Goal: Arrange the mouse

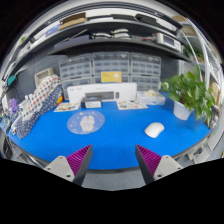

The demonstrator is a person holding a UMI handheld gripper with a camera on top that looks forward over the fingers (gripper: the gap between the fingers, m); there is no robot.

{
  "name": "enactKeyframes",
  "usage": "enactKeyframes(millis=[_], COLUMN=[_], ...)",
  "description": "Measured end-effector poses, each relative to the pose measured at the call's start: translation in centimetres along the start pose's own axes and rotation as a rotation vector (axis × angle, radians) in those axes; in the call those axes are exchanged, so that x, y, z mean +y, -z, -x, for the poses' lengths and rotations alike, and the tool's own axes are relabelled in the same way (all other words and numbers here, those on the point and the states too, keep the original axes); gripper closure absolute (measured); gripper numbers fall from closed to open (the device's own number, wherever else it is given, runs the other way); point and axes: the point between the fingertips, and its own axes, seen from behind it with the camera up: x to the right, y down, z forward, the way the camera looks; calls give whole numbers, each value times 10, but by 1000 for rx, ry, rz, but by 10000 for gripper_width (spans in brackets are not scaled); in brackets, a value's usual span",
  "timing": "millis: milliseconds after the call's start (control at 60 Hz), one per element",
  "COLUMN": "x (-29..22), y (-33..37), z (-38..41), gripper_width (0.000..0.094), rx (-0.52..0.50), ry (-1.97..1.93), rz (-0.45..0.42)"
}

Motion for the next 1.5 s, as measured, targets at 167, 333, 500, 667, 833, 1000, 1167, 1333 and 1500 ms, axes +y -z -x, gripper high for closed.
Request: enactKeyframes(millis=[167,333,500,667,833,1000,1167,1333,1500], x=[33,40,30,10,-8,-27,-35,-34,-34], y=[-25,-67,-115,-161,-200,-235,-257,-263,-261], z=[-79,-142,-172,-178,-178,-161,-146,-148,-148], gripper_width=[55,71,77,75,72,99,292,437,512], rx=[85,127,98,35,-14,-91,-126,-95,-78], ry=[-55,-88,-98,-71,-33,24,71,122,129], rz=[83,153,207,235,255,268,286,263,236])
